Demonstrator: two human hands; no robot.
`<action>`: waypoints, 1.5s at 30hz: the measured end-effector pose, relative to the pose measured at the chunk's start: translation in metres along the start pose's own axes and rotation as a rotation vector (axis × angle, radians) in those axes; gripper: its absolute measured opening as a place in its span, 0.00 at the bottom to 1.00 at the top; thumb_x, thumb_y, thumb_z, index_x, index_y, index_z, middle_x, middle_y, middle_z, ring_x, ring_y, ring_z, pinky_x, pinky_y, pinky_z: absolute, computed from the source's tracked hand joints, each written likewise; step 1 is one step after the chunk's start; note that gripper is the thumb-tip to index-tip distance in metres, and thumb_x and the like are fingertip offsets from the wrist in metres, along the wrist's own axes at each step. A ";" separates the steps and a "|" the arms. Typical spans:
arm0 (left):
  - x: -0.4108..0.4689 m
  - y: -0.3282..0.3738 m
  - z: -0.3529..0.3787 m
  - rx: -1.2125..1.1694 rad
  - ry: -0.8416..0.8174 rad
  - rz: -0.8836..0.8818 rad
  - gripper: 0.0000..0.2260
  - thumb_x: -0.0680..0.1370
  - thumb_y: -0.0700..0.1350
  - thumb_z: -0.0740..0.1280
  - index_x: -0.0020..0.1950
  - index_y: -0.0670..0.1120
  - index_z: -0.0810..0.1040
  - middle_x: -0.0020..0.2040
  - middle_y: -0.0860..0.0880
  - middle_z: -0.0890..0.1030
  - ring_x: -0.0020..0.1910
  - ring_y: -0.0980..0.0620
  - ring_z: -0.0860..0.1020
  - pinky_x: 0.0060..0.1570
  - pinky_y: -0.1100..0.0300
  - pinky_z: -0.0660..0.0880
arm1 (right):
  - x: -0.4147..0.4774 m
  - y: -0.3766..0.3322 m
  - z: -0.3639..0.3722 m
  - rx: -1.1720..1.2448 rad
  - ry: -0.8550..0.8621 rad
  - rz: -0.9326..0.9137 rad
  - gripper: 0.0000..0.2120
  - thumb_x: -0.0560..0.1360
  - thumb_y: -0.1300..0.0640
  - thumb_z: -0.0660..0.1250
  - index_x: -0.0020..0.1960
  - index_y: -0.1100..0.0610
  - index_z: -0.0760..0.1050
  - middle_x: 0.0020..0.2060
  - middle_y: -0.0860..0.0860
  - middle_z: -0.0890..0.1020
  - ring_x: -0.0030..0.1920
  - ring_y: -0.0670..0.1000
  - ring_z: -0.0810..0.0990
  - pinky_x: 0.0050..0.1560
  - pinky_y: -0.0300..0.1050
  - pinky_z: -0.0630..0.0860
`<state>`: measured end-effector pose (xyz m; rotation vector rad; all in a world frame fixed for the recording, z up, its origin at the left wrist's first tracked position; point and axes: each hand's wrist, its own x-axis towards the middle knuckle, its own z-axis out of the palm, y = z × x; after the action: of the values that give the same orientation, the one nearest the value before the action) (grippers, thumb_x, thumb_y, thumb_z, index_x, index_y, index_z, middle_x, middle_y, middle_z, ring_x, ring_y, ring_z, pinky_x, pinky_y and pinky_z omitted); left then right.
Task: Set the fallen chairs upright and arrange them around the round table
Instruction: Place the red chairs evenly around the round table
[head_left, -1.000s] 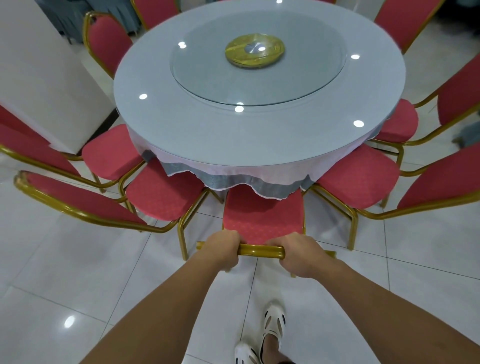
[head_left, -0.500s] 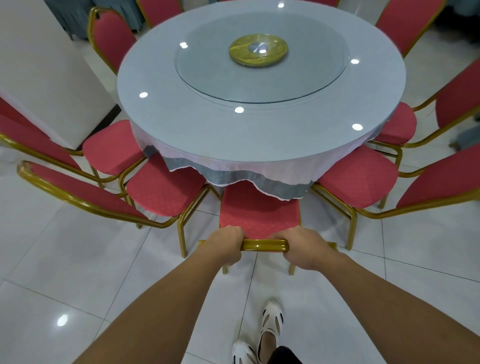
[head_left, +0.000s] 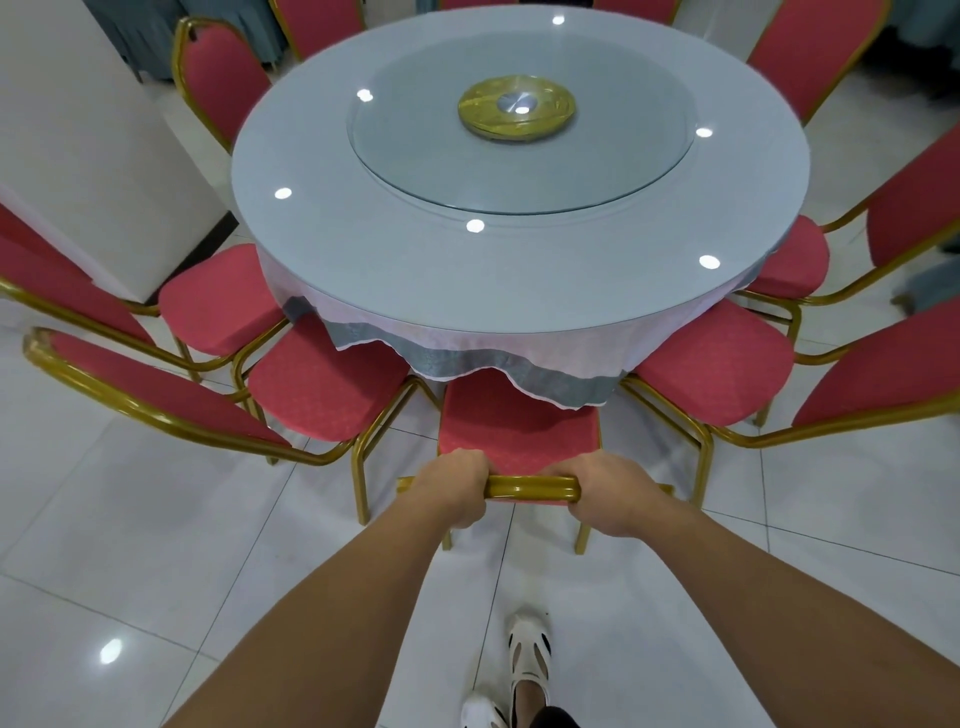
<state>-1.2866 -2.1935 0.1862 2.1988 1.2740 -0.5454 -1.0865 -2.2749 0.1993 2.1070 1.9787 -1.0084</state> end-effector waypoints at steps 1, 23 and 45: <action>0.001 0.000 -0.001 0.003 -0.002 -0.001 0.14 0.75 0.32 0.63 0.52 0.49 0.82 0.41 0.49 0.77 0.41 0.46 0.78 0.39 0.54 0.73 | 0.002 0.000 -0.001 0.003 0.001 0.000 0.24 0.72 0.61 0.62 0.59 0.35 0.80 0.38 0.43 0.82 0.41 0.48 0.80 0.41 0.47 0.79; -0.069 -0.170 -0.119 -0.512 0.204 -0.217 0.16 0.80 0.49 0.70 0.67 0.47 0.82 0.62 0.50 0.84 0.60 0.50 0.82 0.64 0.52 0.79 | 0.116 -0.148 -0.108 0.319 -0.183 -0.117 0.23 0.73 0.38 0.73 0.66 0.44 0.80 0.63 0.40 0.82 0.64 0.41 0.78 0.73 0.45 0.69; -0.181 -0.546 -0.198 -0.548 0.386 -0.198 0.13 0.82 0.47 0.65 0.64 0.47 0.83 0.62 0.49 0.84 0.60 0.52 0.80 0.57 0.59 0.75 | 0.250 -0.552 -0.014 0.333 -0.105 -0.139 0.32 0.73 0.45 0.75 0.75 0.50 0.72 0.63 0.46 0.79 0.62 0.45 0.79 0.65 0.44 0.78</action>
<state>-1.8363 -1.9650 0.3113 1.7677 1.6167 0.1675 -1.5986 -1.9630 0.2887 2.0326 2.0485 -1.5358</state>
